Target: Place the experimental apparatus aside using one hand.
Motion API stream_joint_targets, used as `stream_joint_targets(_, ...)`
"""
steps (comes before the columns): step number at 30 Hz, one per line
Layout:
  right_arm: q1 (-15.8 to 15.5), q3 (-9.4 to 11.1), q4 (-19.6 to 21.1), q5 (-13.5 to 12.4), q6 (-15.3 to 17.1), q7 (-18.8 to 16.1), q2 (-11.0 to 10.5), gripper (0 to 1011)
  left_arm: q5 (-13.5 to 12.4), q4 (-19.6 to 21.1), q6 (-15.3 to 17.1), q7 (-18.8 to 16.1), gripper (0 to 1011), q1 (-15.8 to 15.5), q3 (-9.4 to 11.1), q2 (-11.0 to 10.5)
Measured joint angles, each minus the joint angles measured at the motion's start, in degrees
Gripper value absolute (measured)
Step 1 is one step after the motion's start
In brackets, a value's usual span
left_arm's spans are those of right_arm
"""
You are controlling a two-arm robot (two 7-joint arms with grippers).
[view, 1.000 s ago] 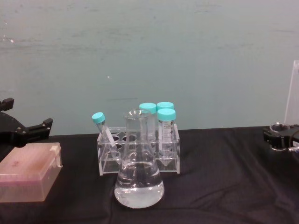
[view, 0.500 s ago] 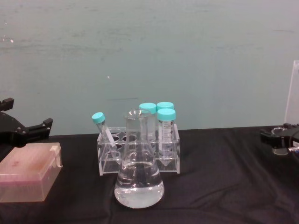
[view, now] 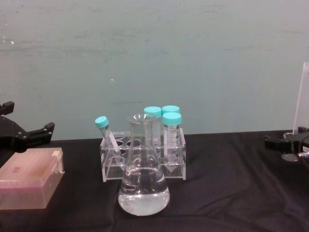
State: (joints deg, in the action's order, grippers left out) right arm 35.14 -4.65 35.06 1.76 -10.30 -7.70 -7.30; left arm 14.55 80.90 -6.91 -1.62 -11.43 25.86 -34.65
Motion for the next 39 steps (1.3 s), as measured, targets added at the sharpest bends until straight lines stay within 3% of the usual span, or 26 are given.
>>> stream_joint_targets(14,-0.15,-0.05,0.36,0.12,0.0,0.01,-0.04,1003,0.0,0.0,0.0,0.0,1000,0.0,0.0,0.0)
stream_joint_targets(29,-4.4,-1.37,10.07,2.01,0.41,0.09,-1.09,1003,0.0,0.0,0.0,0.0,1000,0.0,0.0,0.0)
stream_joint_targets(39,-8.79,-2.63,19.83,-0.42,0.02,-6.4,-2.34,1003,0.0,0.0,0.0,-0.01,1000,0.0,0.0,0.0)
